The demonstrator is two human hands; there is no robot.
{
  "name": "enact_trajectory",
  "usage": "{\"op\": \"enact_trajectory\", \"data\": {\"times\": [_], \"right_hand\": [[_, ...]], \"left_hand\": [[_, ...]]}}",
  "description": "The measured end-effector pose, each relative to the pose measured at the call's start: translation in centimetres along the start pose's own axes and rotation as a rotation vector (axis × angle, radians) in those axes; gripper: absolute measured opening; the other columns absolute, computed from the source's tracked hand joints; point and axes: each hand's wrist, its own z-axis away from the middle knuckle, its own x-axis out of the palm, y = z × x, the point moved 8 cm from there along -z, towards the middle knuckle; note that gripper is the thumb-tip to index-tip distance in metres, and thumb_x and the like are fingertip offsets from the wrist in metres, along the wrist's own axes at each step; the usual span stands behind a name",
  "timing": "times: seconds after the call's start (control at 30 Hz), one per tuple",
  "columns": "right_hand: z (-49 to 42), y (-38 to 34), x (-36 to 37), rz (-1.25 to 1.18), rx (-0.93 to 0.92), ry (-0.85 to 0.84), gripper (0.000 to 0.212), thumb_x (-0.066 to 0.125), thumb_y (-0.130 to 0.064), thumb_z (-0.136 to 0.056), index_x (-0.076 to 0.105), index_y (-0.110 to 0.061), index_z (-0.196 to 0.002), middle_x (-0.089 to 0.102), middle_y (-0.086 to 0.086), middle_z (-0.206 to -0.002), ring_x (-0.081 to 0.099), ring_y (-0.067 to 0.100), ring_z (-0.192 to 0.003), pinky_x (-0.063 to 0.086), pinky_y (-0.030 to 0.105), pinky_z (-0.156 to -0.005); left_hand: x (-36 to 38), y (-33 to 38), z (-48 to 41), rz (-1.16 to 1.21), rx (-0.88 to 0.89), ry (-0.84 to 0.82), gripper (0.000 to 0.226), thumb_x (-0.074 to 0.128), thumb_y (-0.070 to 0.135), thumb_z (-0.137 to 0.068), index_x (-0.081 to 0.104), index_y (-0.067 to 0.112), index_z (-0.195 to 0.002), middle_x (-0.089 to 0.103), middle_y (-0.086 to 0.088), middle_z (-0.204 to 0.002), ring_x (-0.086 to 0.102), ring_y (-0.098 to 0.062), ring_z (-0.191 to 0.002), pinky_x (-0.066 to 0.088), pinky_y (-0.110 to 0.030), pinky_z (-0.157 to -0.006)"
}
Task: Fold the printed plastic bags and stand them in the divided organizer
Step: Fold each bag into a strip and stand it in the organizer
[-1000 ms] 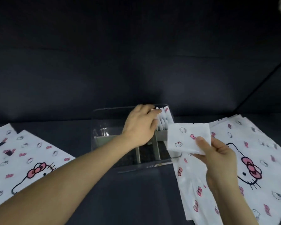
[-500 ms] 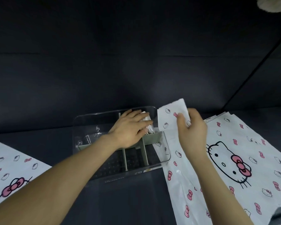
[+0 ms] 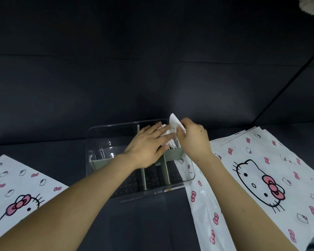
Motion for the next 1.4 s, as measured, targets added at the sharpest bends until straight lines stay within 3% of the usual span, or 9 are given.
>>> {"op": "enact_trajectory", "data": {"times": [0.1, 0.2, 0.33, 0.53, 0.73, 0.83, 0.97, 1.2, 1.4], "right_hand": [[-0.1, 0.8, 1.0, 0.047, 0.046, -0.052, 0.024, 0.044, -0.029, -0.099, 0.054, -0.009, -0.09, 0.066, 0.011, -0.089, 0.061, 0.031, -0.083, 0.031, 0.03, -0.061], [0.9, 1.0, -0.2, 0.046, 0.062, 0.118, 0.03, 0.047, -0.04, -0.097, 0.064, -0.015, -0.097, 0.067, 0.001, -0.079, 0.06, 0.024, -0.072, 0.036, 0.026, -0.056], [2.0, 1.7, 0.2, 0.091, 0.09, 0.241, 0.035, 0.05, -0.034, -0.097, 0.067, -0.013, -0.076, 0.059, 0.005, -0.063, 0.055, 0.028, -0.064, 0.02, 0.024, -0.047], [1.6, 3.1, 2.4, 0.131, 0.2, 0.146, 0.041, 0.042, -0.036, -0.099, 0.075, -0.012, -0.092, 0.062, 0.01, -0.102, 0.052, 0.029, -0.097, 0.028, 0.028, -0.064], [2.2, 2.7, 2.0, 0.179, 0.131, 0.284, 0.039, 0.051, -0.034, -0.094, 0.076, -0.009, -0.079, 0.062, 0.015, -0.086, 0.053, 0.036, -0.08, 0.033, 0.035, -0.068], [3.6, 0.7, 0.8, 0.307, 0.103, 0.389, 0.04, 0.045, -0.038, -0.087, 0.075, -0.013, -0.078, 0.063, 0.012, -0.083, 0.054, 0.034, -0.072, 0.038, 0.038, -0.068], [7.1, -4.4, 0.2, 0.181, 0.003, 0.483, 0.034, 0.046, -0.035, -0.089, 0.072, -0.015, -0.093, 0.064, 0.011, -0.099, 0.055, 0.032, -0.084, 0.036, 0.041, -0.076], [16.3, -18.8, 7.8, -0.267, -0.535, 0.129, 0.028, 0.051, -0.029, -0.09, 0.073, -0.011, -0.093, 0.067, 0.006, -0.104, 0.063, 0.024, -0.087, 0.051, 0.032, -0.075], [19.4, -20.9, 18.4, -0.006, -0.602, -0.322, 0.051, 0.043, -0.05, -0.082, 0.073, -0.018, -0.107, 0.066, 0.009, -0.12, 0.064, 0.027, -0.11, 0.053, 0.046, -0.09]], "left_hand": [[-0.1, 0.1, 0.1, 0.019, -0.001, 0.033, 0.053, 0.029, 0.039, -0.103, 0.014, 0.028, -0.152, 0.004, 0.008, -0.16, -0.007, -0.014, -0.148, -0.007, -0.026, -0.115], [-0.2, 0.1, 0.5, 0.053, 0.023, 0.077, 0.053, 0.026, 0.044, -0.101, 0.026, 0.024, -0.15, 0.016, 0.004, -0.158, 0.002, -0.019, -0.148, -0.003, -0.027, -0.114], [0.2, 0.1, 0.8, 0.054, 0.024, 0.07, 0.049, 0.027, 0.042, -0.102, 0.031, 0.026, -0.148, 0.018, 0.003, -0.158, 0.005, -0.021, -0.148, 0.001, -0.029, -0.114], [0.3, 0.1, 0.6, 0.035, -0.005, 0.044, 0.049, 0.032, 0.036, -0.103, 0.021, 0.029, -0.151, 0.008, 0.006, -0.16, -0.005, -0.017, -0.148, -0.001, -0.03, -0.117], [-0.1, 0.1, 1.0, 0.0, -0.016, 0.044, 0.05, 0.031, 0.038, -0.103, 0.018, 0.03, -0.151, 0.006, 0.006, -0.16, -0.006, -0.015, -0.148, -0.005, -0.027, -0.115], [-1.8, -0.4, 3.2, 0.032, 0.0, 0.103, 0.05, 0.035, 0.041, -0.1, 0.029, 0.027, -0.149, 0.018, 0.001, -0.158, 0.004, -0.018, -0.147, -0.003, -0.028, -0.114], [-4.1, -3.0, 10.6, 0.003, -0.029, 0.178, 0.048, 0.037, 0.04, -0.095, 0.056, 0.016, -0.133, 0.05, -0.008, -0.141, 0.04, -0.026, -0.135, 0.024, -0.041, -0.113], [-2.9, -10.8, 32.6, -0.054, -0.548, 0.122, 0.073, 0.016, 0.061, -0.097, 0.074, 0.017, -0.104, 0.066, -0.008, -0.12, 0.063, -0.032, -0.111, 0.046, -0.043, -0.094], [0.0, -13.6, 40.3, 0.121, -0.718, 0.169, 0.083, 0.017, 0.081, -0.083, 0.055, 0.027, -0.133, 0.036, 0.01, -0.147, 0.027, -0.015, -0.141, 0.024, -0.034, -0.113]]}}
